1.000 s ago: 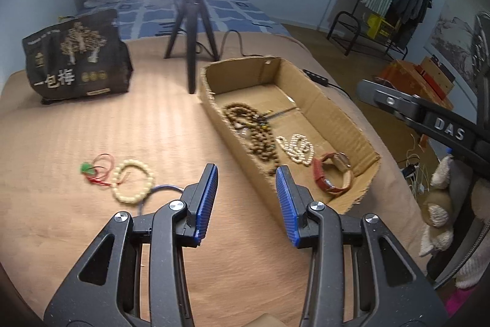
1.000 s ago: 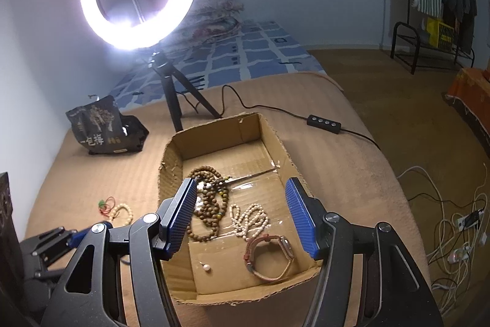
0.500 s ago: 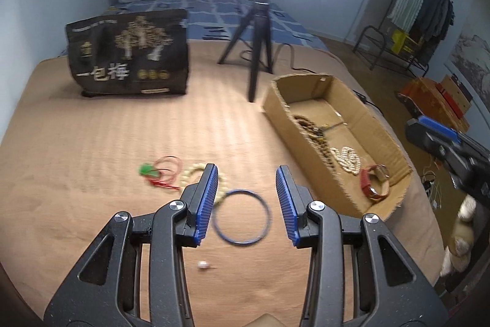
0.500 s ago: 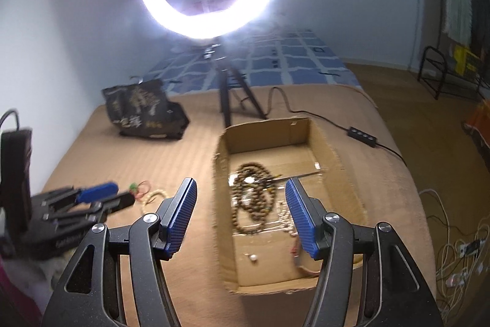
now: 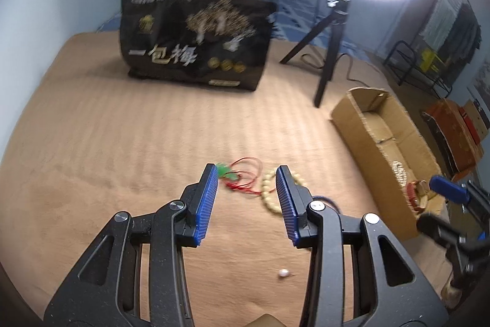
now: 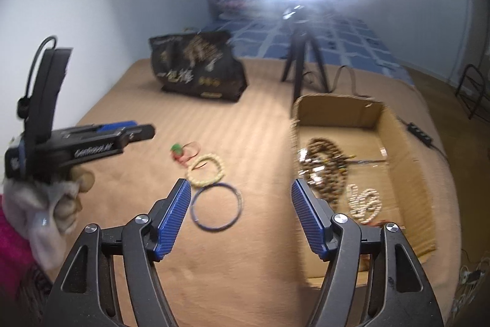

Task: Organize jewelry
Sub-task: 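Move the left tool to the cream bead bracelet while the right tool approaches the blue bangle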

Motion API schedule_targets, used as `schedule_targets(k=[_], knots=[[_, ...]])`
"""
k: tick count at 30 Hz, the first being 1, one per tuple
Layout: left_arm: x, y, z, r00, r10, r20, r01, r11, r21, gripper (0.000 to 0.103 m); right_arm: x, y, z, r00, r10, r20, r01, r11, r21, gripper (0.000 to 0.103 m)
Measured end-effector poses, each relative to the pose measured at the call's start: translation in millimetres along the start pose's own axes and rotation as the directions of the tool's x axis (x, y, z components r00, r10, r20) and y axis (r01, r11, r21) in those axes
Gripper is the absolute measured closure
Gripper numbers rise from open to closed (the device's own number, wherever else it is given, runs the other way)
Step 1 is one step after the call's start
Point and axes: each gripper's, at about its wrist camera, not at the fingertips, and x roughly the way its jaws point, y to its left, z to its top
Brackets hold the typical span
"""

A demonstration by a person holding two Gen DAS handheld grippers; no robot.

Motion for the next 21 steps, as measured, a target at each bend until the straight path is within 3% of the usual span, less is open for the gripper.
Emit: schedule_targets(k=[6, 16, 21], knots=[[21, 12, -3, 0.999, 0.009, -0.042, -0.009, 1.000, -0.006, 0.063, 28, 17, -8, 0.997, 0.014, -0.075, -0.019, 0.998, -0.058, 0.035], [46, 2, -9, 0.993, -0.040, -0.109, 0.040, 0.999, 0.002, 0.063, 72, 39, -26, 0.979, 0.030, -0.202, -0.057, 0.990, -0.130, 0.035], [58, -2, -14, 0.989, -0.049, -0.143, 0.050, 0.999, 0.003, 0.063, 83, 44, -29, 0.973, 0.040, -0.228, -0.072, 0.988, -0.138, 0.035]])
